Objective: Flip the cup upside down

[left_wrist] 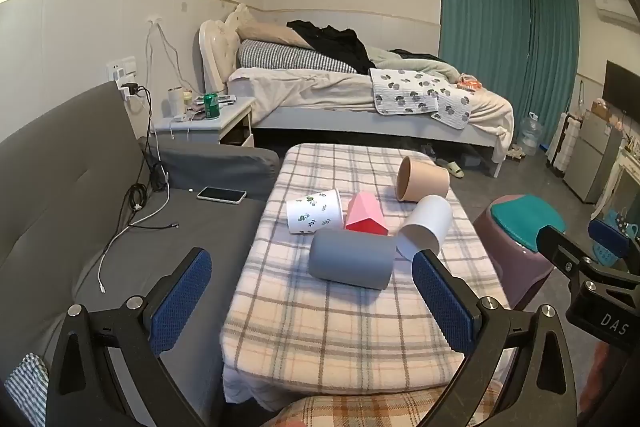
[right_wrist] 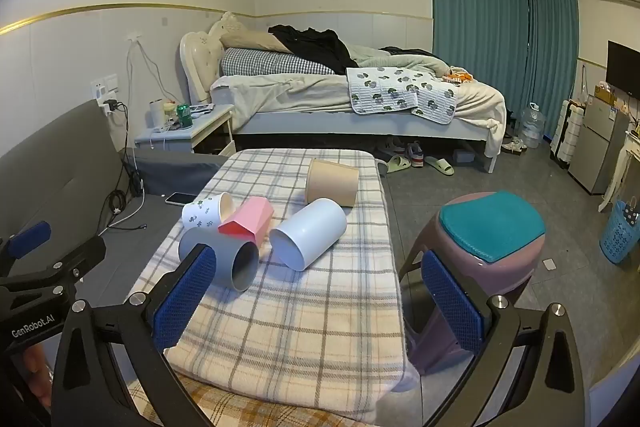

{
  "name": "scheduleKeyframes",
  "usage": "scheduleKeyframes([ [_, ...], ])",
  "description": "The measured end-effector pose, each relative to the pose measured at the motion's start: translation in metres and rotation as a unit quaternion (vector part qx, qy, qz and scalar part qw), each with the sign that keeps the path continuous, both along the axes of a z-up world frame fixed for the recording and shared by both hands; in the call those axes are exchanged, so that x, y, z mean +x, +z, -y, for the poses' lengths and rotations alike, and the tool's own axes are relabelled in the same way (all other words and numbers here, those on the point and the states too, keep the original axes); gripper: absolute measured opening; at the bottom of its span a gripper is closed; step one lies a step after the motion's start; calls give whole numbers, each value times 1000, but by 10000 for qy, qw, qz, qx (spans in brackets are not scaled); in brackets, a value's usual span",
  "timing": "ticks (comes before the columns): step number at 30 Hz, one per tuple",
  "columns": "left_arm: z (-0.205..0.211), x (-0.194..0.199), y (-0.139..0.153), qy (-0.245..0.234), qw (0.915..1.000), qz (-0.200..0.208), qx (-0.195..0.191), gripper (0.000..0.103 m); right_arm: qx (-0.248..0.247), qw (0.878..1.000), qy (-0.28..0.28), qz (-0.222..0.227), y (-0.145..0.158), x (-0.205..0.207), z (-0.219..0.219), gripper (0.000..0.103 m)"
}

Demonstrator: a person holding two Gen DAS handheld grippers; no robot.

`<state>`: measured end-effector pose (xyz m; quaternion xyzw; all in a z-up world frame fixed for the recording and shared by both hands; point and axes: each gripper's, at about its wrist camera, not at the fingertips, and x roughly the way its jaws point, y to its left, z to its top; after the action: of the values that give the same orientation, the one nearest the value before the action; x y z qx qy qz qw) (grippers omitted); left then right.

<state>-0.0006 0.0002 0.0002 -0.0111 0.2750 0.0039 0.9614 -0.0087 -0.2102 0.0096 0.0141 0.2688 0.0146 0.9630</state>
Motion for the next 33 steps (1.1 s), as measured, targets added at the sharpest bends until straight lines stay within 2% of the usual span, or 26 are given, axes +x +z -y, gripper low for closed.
scheduleKeyframes([
  [33, -2, 2, -1, -48, 9999, -92, -66, 103, 17, 10000, 2, -15, 0, -1, -1, 103],
])
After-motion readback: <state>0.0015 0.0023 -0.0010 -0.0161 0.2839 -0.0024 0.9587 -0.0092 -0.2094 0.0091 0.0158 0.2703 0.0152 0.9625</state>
